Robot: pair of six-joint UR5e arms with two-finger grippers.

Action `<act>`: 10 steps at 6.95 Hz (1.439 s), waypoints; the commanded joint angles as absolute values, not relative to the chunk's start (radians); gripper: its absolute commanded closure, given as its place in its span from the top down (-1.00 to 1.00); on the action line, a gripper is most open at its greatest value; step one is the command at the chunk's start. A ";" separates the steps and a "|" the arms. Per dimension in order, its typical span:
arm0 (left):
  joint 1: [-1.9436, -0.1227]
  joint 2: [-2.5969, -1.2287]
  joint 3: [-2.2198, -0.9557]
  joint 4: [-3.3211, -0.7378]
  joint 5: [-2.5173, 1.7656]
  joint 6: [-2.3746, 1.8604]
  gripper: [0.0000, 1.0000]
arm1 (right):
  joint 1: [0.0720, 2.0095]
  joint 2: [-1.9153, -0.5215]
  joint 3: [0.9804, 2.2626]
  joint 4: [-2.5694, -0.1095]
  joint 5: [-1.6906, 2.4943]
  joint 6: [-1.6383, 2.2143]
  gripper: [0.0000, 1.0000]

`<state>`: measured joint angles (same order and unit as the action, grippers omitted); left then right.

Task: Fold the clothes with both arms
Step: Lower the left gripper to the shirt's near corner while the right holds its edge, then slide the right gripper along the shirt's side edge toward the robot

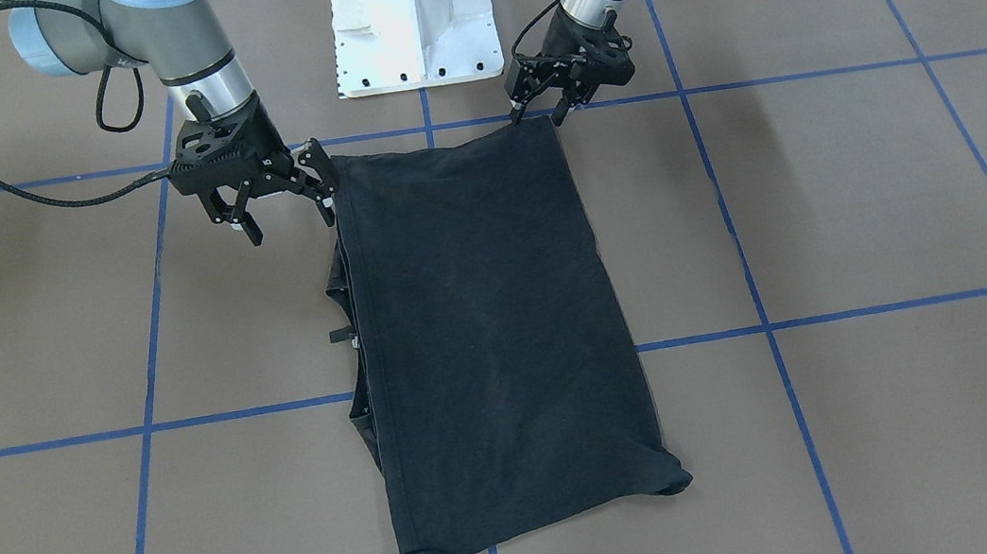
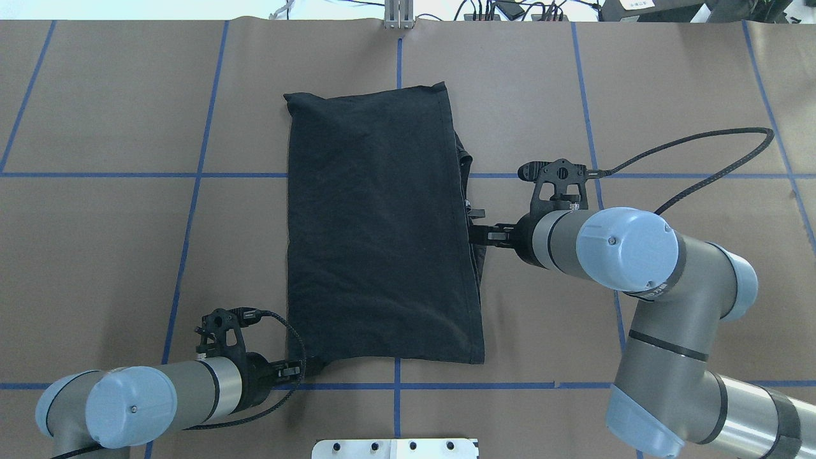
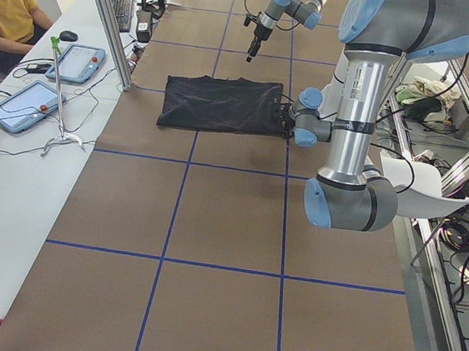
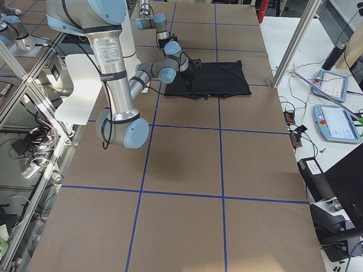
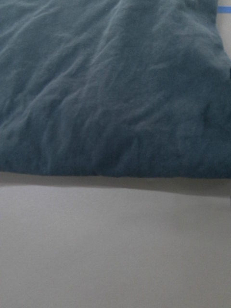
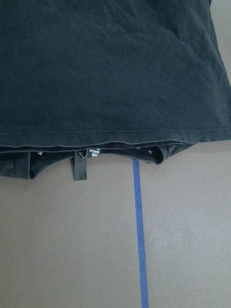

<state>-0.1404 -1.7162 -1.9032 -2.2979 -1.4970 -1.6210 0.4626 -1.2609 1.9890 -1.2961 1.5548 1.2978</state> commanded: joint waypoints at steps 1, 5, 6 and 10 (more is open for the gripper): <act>-0.138 -1.718 -1.898 -2.298 -1.497 -1.621 0.25 | 0.462 -1.261 1.994 -1.296 1.555 1.298 1.00; -0.159 -1.729 -1.901 -2.301 -1.499 -1.621 0.46 | 0.462 -1.261 1.994 -1.298 1.555 1.298 1.00; -0.166 -1.729 -1.899 -2.301 -1.497 -1.626 0.54 | 0.462 -1.261 1.994 -1.298 1.555 1.298 1.00; -0.161 -1.729 -1.876 -2.307 -1.486 -1.666 0.46 | 0.462 -1.261 1.993 -1.298 1.554 1.295 1.00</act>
